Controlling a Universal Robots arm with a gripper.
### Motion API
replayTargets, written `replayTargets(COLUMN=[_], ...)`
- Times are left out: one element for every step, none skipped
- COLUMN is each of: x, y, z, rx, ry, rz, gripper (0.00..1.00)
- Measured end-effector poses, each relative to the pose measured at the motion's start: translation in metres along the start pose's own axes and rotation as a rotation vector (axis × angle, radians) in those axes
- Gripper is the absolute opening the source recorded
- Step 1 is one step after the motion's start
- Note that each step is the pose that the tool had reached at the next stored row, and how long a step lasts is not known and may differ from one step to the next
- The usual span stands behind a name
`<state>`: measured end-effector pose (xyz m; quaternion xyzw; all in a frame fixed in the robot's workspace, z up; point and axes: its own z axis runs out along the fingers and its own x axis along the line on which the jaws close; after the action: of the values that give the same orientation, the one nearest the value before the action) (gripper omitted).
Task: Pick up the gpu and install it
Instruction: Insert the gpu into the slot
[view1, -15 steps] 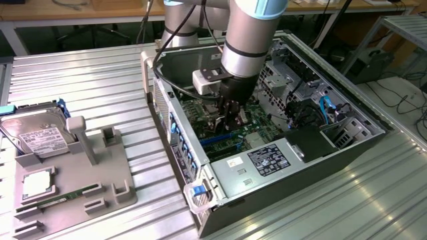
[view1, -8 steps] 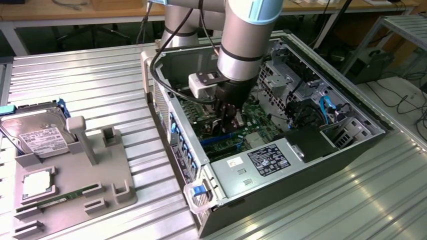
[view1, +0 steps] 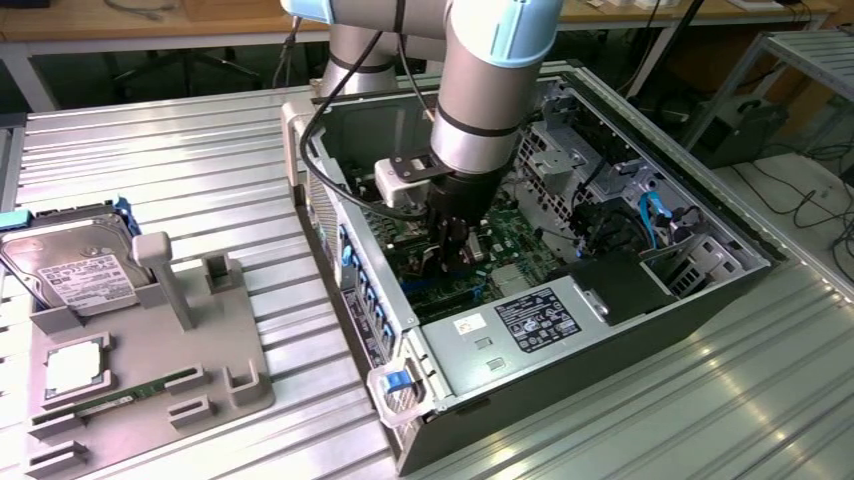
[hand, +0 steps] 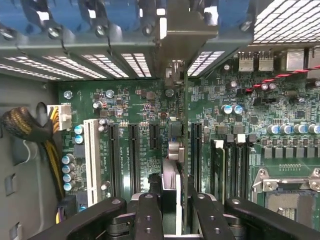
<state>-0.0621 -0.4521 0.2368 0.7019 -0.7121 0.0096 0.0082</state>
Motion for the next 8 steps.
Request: replayTargets(x=[0.0, 0.0, 0.0, 0.0, 0.0, 0.0, 0.0, 0.0], y=[0.0, 0.0, 0.0, 0.0, 0.0, 0.0, 0.0, 0.0], z=[0.0007, 0.0007, 0.0008, 0.0008, 0.0007, 0.0004, -0.0001, -0.001], rx=[-0.0001, -0.0001, 0.0, -0.0001, 0.0, 0.0003, 0.0003, 0.0006], ry=[0.0001, 0.0002, 0.0, 0.0001, -0.0001, -0.0001, 0.0004, 0.001], rz=[0.0, 0.0, 0.0, 0.0, 0.0, 0.0, 0.0, 0.0], gripper=[0.28, 0.28, 0.28, 0.28, 0.28, 0.28, 0.28, 0.28])
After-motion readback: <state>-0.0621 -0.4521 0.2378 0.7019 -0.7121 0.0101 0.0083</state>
